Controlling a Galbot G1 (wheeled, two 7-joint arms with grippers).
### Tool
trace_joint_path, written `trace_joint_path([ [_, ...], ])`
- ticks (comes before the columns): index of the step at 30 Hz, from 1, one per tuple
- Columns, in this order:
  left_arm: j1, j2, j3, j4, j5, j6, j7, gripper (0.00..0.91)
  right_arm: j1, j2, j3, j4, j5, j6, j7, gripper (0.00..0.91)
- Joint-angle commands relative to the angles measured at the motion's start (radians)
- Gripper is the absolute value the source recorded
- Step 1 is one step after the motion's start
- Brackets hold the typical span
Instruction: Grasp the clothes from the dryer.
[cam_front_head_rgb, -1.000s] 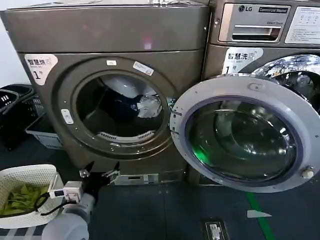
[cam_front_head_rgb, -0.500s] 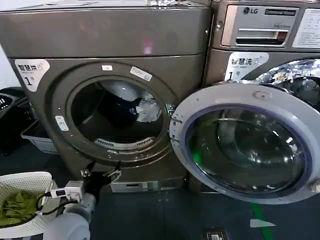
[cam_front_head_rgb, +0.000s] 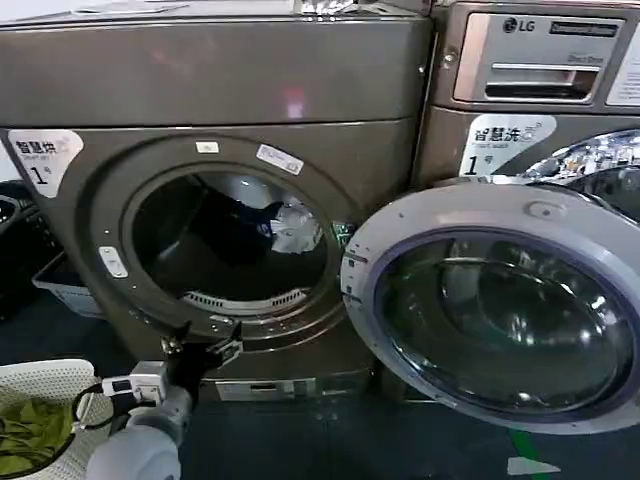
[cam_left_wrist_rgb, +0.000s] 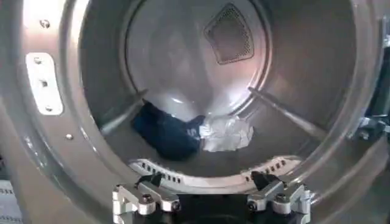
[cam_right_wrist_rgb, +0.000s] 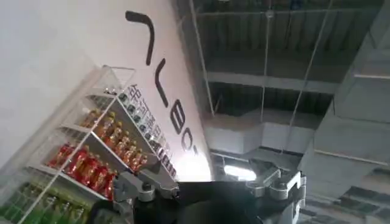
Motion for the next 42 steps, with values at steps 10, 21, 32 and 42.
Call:
trace_joint_path([
  [10, -0.003, 0.004, 0.004, -0.001, 0.002, -0.002, 0.001, 0.907, -0.007, 0.001, 0.007, 0.007, 0.006, 0.0, -0.001, 0.907],
  [21, -0.024, 0.004, 0.01, 0.008, 0.008, -0.006, 0.005, 0.907, -0.015, 0.001, 0.024, -0.008, 0.002, 0.0, -0.002, 0.907],
  [32, -0.033, 0.002, 0.019, 0.02, 0.014, -0.009, 0.008, 0.907, -0.014, 0.002, 0.028, -0.018, -0.002, 0.002, -0.003, 0.907],
  [42, -0.035, 0.001, 0.018, 0.022, 0.014, -0.01, 0.009, 0.907, -0.019, -0.004, 0.046, -0.032, -0.028, 0.007, -0.002, 0.907],
])
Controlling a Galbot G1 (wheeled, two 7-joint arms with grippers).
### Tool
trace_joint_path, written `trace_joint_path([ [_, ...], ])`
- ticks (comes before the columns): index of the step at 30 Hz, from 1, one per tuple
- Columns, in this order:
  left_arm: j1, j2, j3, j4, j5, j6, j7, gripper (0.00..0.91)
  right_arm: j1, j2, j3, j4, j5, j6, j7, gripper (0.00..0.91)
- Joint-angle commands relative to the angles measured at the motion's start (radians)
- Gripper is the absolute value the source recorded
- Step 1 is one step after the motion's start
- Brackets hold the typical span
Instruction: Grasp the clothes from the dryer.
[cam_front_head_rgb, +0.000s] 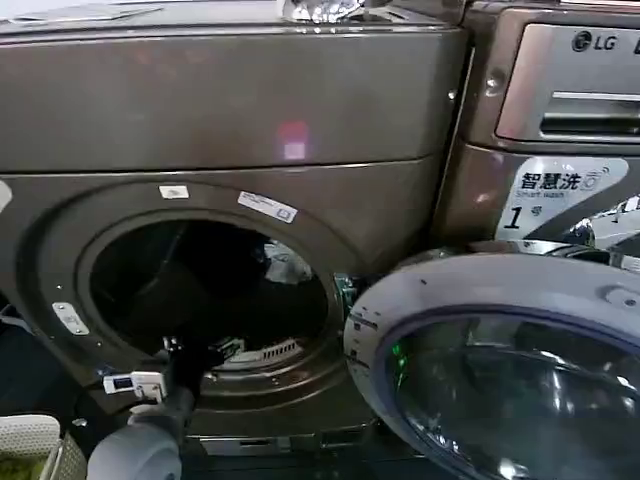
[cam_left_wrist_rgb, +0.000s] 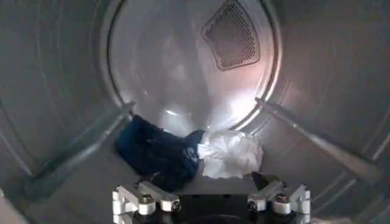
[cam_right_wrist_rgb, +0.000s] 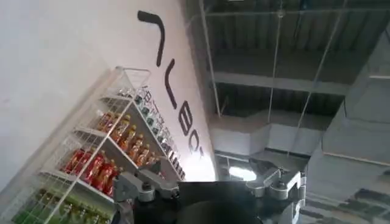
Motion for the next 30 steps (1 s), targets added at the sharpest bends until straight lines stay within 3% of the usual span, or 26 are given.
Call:
trace_joint_path([
  [1, 0.0, -0.001, 0.0, 0.0, 0.0, 0.0, 0.0, 0.907, -0.003, -0.002, 0.009, -0.008, -0.019, 0.004, 0.001, 0.907],
  [30, -0.007, 0.002, 0.001, 0.005, -0.001, -0.004, 0.0, 0.907, -0.014, 0.013, 0.002, 0.007, -0.015, 0.01, 0.006, 0.907],
])
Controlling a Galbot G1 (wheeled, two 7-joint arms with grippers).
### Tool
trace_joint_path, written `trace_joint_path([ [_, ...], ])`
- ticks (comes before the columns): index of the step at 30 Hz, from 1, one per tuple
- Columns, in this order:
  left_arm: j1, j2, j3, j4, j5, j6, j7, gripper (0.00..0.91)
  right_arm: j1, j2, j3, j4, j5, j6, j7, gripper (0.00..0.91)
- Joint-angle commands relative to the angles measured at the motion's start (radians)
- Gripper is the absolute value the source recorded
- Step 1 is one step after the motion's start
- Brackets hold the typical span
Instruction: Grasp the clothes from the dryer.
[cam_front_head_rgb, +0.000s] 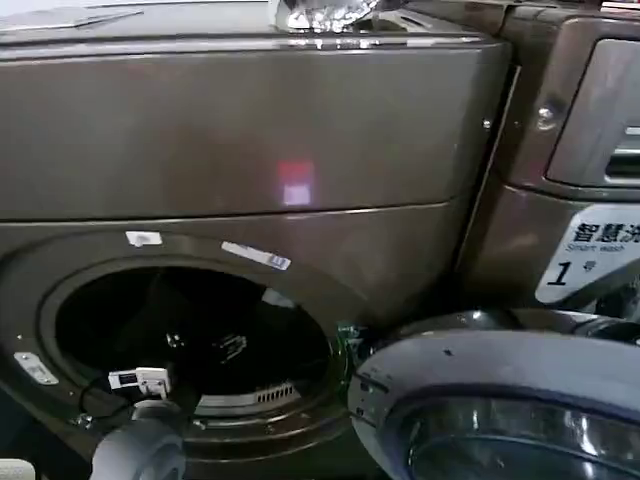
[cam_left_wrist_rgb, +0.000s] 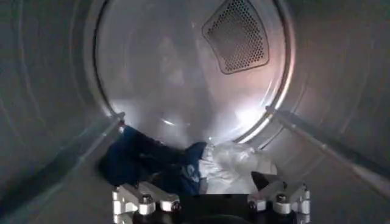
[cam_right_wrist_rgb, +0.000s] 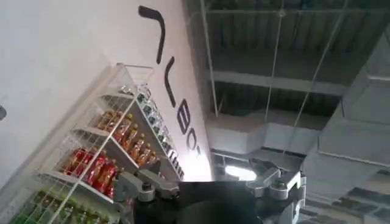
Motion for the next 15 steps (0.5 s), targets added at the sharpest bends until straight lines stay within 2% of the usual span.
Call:
trace_joint_path([
  [1, 0.001, 0.001, -0.002, 0.002, 0.001, -0.001, 0.0, 0.907, -0.001, 0.001, -0.001, 0.004, -0.001, 0.003, 0.006, 0.907],
  [15, -0.082, -0.015, 0.019, 0.08, 0.014, -0.037, 0.011, 0.907, -0.028, 0.001, 0.035, 0.017, -0.002, -0.031, 0.024, 0.907],
])
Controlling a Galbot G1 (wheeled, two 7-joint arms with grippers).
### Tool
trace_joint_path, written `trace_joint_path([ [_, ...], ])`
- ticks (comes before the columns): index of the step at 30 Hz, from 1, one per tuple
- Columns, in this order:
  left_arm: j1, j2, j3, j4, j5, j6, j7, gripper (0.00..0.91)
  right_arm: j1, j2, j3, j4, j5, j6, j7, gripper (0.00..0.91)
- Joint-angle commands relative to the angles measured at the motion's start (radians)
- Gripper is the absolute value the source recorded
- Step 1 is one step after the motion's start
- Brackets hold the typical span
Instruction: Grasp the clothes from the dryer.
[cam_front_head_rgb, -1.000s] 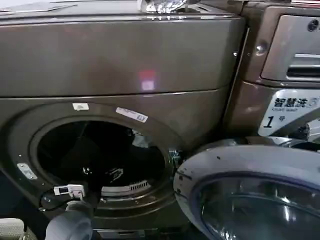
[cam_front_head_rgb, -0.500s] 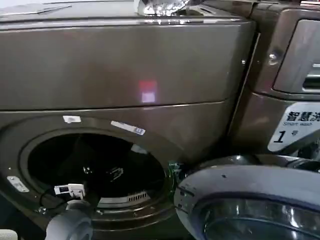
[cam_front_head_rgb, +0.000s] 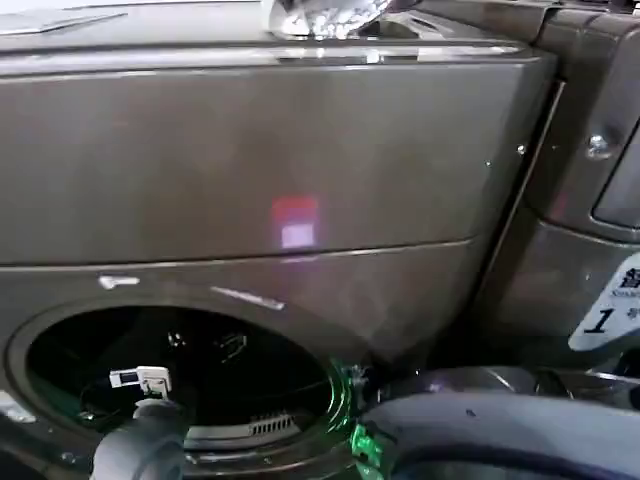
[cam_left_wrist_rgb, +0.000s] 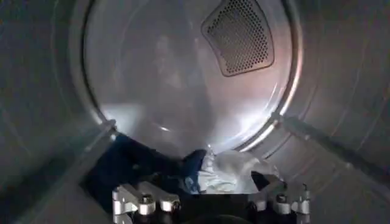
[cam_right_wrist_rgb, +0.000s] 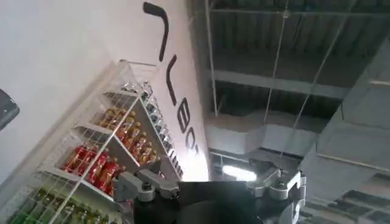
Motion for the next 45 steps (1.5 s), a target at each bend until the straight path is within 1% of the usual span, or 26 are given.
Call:
trace_joint_path([
  [1, -0.061, -0.004, 0.012, 0.054, 0.003, -0.019, 0.001, 0.907, -0.01, -0.001, 0.013, 0.004, 0.0, -0.011, 0.005, 0.907],
  [9, -0.194, -0.025, 0.048, 0.199, 0.004, -0.054, 0.0, 0.907, -0.038, 0.0, 0.048, -0.002, 0.001, -0.015, 0.004, 0.907],
  [22, -0.455, -0.059, 0.117, 0.479, 0.029, -0.102, 0.011, 0.907, -0.049, -0.001, 0.051, 0.016, -0.005, -0.045, 0.003, 0.907],
  [26, -0.51, -0.071, 0.137, 0.555, 0.03, -0.11, 0.014, 0.907, -0.054, -0.005, 0.05, 0.03, -0.007, -0.071, 0.025, 0.907],
  [27, -0.524, -0.074, 0.142, 0.576, 0.027, -0.109, 0.016, 0.907, -0.056, -0.007, 0.051, 0.034, -0.007, -0.086, 0.036, 0.907],
  [29, -0.549, -0.081, 0.15, 0.622, 0.026, -0.11, 0.019, 0.907, -0.06, -0.013, 0.049, 0.038, -0.013, -0.089, 0.066, 0.907],
  [34, -0.613, -0.11, 0.167, 0.763, 0.05, -0.136, 0.029, 0.907, -0.058, -0.014, 0.044, 0.032, -0.031, -0.054, 0.055, 0.907],
  [41, -0.72, -0.161, 0.189, 0.91, 0.074, -0.168, 0.053, 0.907, -0.049, -0.013, 0.043, 0.033, -0.031, -0.049, 0.037, 0.907],
  [45, -0.776, -0.169, 0.211, 0.982, 0.075, -0.171, 0.08, 0.907, -0.045, -0.013, 0.044, 0.03, -0.031, -0.044, 0.03, 0.907],
])
